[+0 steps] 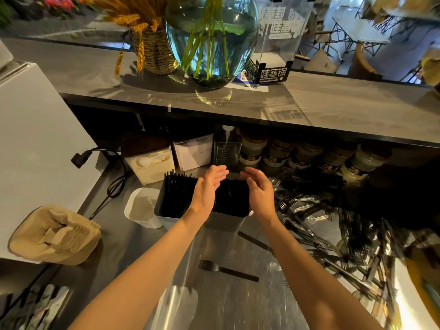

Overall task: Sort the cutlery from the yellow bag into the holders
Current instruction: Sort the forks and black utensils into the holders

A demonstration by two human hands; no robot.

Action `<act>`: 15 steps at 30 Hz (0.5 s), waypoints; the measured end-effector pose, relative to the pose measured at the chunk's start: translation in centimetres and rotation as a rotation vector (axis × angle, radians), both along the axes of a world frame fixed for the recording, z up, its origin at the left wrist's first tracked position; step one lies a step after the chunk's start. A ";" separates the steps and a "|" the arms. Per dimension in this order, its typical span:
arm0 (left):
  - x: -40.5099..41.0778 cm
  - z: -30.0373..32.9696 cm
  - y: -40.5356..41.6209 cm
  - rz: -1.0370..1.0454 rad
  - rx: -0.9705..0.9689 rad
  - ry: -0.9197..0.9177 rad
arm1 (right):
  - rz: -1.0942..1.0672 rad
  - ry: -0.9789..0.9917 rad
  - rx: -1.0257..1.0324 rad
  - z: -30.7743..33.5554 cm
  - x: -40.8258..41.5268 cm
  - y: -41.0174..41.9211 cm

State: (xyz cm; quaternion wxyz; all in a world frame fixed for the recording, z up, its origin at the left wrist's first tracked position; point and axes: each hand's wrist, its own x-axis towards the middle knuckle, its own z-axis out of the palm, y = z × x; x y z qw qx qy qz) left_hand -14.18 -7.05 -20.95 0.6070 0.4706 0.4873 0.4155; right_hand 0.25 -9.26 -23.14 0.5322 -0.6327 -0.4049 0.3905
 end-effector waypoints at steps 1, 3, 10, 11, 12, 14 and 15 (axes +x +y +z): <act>0.0 0.0 -0.3 -0.040 0.015 0.024 | -0.009 0.016 0.012 0.0 0.1 -0.3; 0.1 0.0 -0.8 -0.139 0.058 0.130 | 0.019 -0.004 0.024 0.0 0.3 -0.7; -0.4 -1.1 -1.8 -0.103 0.304 0.583 | 0.072 0.145 0.004 0.7 1.1 -1.4; -0.6 -1.0 -2.2 -0.072 0.309 0.582 | 0.050 0.186 0.020 0.8 1.5 -1.7; -0.7 -1.0 -2.5 -0.039 0.331 0.601 | 0.034 0.222 0.019 0.7 1.8 -1.9; -0.4 -0.9 -3.5 0.005 0.388 0.650 | 0.015 0.290 -0.030 0.6 2.1 -2.3; 0.0 -0.9 -4.0 -0.016 0.378 0.659 | 0.016 0.325 -0.057 0.4 2.2 -2.6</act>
